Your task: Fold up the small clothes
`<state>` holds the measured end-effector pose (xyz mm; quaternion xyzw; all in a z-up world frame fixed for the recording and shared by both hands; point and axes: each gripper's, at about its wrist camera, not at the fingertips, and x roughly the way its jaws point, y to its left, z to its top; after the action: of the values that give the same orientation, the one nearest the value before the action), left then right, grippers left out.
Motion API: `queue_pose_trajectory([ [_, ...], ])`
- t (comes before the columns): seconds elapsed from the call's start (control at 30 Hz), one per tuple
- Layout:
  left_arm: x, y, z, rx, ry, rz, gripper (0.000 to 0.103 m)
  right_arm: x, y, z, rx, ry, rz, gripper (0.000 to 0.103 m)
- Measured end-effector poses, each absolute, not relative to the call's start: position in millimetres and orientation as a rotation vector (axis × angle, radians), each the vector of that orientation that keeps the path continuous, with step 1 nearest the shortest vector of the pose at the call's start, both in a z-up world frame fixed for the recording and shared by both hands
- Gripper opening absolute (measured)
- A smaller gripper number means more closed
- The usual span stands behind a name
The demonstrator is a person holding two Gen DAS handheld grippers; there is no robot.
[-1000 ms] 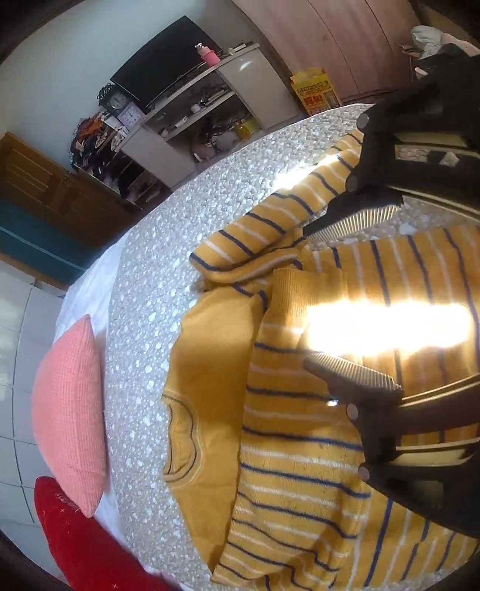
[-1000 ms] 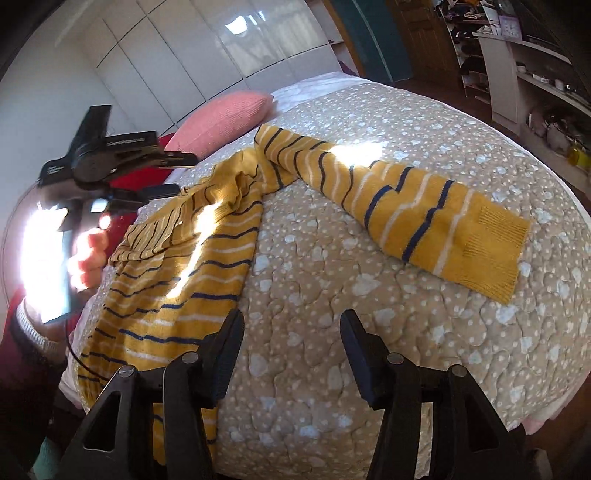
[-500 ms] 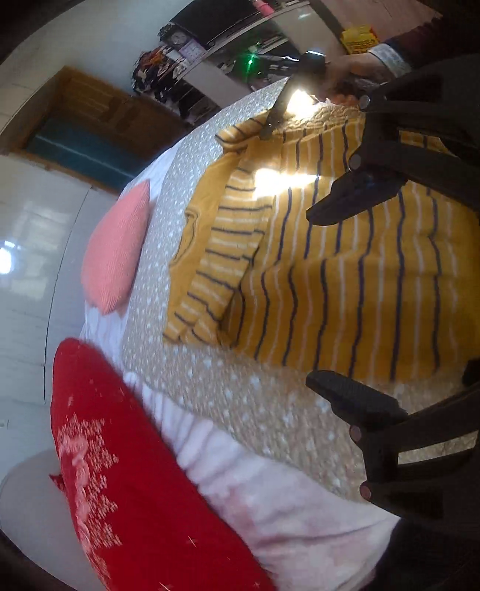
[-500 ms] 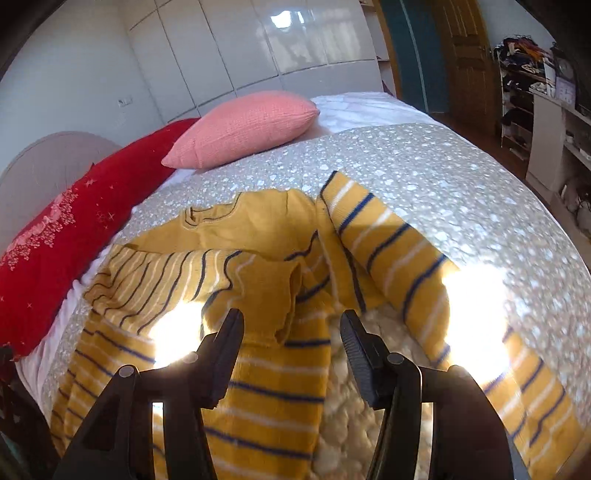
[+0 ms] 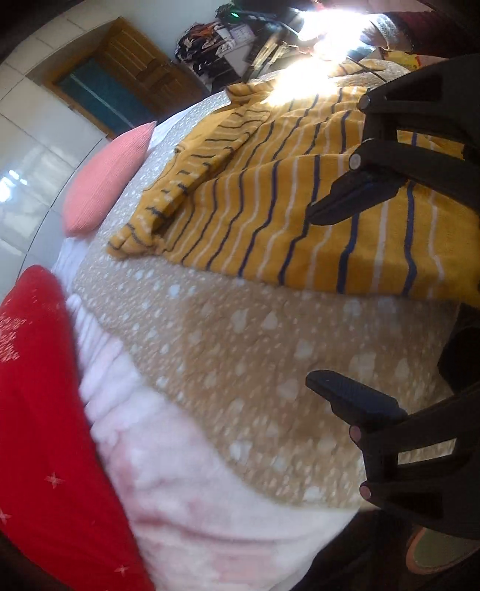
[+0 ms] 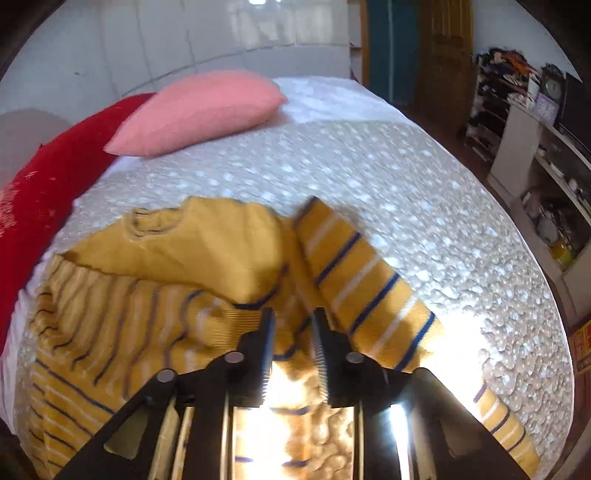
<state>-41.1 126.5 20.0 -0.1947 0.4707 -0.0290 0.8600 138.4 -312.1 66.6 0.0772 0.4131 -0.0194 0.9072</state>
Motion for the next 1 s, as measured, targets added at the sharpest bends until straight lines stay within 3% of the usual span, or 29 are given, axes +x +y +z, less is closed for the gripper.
queue_pose_trajectory([
  [0.1, -43, 106, 14, -0.344, 0.964, -0.035, 0.08, 126, -246, 90, 0.099, 0.82, 0.2, 0.053],
  [0.37, -56, 97, 8, -0.289, 0.92, -0.025, 0.081, 185, -72, 97, -0.082, 0.853, 0.466, 0.053],
  [0.63, -58, 86, 1, -0.218, 0.892, -0.035, 0.091, 284, 19, 64, -0.175, 0.974, 0.449, 0.065],
  [0.67, -58, 86, 1, -0.215, 0.891, -0.038, 0.093, 292, 26, 57, -0.197, 1.003, 0.459, 0.046],
  [0.7, -57, 85, 0, -0.208, 0.89, -0.041, 0.093, 300, 33, 48, -0.225, 1.042, 0.47, 0.007],
  [0.87, -58, 79, -3, -0.166, 0.882, -0.043, 0.097, 349, 43, 25, -0.309, 1.082, 0.303, 0.008],
  [1.0, -61, 80, -4, -0.165, 0.87, -0.049, 0.098, 358, 36, 40, -0.282, 1.015, 0.228, 0.024],
])
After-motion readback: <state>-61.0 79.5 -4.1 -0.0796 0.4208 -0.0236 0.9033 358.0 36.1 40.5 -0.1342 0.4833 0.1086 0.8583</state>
